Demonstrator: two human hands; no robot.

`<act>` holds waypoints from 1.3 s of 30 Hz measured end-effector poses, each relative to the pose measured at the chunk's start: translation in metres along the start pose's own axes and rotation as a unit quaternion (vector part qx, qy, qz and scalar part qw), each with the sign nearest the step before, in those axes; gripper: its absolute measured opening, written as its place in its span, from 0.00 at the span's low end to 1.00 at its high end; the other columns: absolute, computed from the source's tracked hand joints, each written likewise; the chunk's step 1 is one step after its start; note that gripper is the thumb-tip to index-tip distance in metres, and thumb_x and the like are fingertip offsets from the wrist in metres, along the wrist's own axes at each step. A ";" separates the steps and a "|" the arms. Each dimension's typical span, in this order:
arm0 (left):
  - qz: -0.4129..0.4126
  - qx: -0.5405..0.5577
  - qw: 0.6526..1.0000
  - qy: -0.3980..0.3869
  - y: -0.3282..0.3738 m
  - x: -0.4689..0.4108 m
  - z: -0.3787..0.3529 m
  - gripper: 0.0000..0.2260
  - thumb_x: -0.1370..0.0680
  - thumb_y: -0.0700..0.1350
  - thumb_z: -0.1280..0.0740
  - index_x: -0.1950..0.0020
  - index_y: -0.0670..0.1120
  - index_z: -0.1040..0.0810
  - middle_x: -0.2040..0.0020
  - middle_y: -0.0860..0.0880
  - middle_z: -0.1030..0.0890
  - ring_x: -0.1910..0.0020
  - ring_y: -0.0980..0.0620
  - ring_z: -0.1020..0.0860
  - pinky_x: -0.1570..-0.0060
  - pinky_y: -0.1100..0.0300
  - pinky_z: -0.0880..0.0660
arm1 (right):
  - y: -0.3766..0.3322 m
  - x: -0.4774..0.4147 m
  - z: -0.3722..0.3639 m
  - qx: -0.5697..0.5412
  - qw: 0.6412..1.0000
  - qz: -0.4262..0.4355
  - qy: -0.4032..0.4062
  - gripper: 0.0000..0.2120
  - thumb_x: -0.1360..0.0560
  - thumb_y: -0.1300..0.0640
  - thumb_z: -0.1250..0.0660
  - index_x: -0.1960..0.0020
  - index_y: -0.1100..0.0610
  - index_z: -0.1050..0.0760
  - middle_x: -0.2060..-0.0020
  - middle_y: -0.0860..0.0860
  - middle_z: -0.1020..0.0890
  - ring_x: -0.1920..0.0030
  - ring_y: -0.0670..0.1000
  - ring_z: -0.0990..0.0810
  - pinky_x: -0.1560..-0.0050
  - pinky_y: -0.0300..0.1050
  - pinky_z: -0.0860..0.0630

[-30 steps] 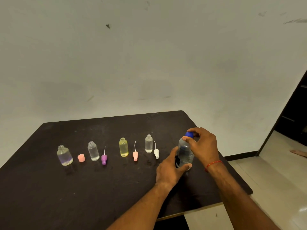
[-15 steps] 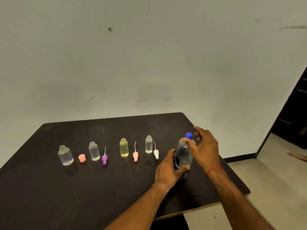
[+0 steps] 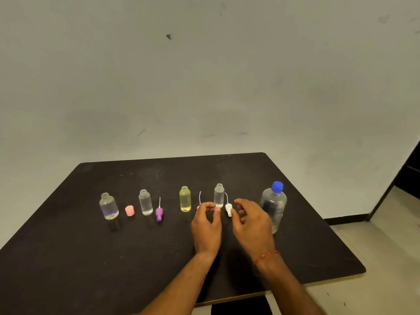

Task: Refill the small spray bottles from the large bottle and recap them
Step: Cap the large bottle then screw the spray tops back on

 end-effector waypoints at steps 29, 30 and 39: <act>0.051 -0.077 0.991 -0.094 -0.012 -0.048 -0.032 0.12 0.20 0.42 0.30 0.37 0.47 0.21 0.51 0.55 0.19 0.51 0.53 0.19 0.50 0.63 0.23 | -0.003 -0.048 -0.027 0.180 0.980 -0.065 -0.059 0.09 0.22 0.59 0.37 0.42 0.57 0.28 0.54 0.56 0.21 0.56 0.58 0.19 0.58 0.51 0.22; 0.051 -0.076 0.992 -0.091 -0.012 -0.048 -0.032 0.12 0.20 0.43 0.29 0.37 0.46 0.21 0.50 0.54 0.19 0.50 0.52 0.19 0.48 0.60 0.22 | -0.007 -0.052 -0.021 0.171 0.983 -0.051 -0.036 0.08 0.22 0.60 0.37 0.43 0.57 0.27 0.55 0.56 0.21 0.57 0.57 0.20 0.59 0.50 0.22; 0.026 -0.042 0.993 -0.104 -0.015 -0.043 -0.030 0.08 0.20 0.47 0.29 0.44 0.54 0.24 0.55 0.59 0.20 0.54 0.54 0.18 0.55 0.45 0.16 | -0.021 -0.090 0.020 0.055 0.998 0.001 0.030 0.09 0.26 0.65 0.30 0.47 0.58 0.18 0.54 0.53 0.17 0.54 0.52 0.19 0.51 0.48 0.20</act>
Point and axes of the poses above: each hand's wrist, its own x-axis away from the middle knuckle, its own z-axis out of the back of the hand, y = z × x, the point moved 1 cm from there along -x, towards the middle knuckle
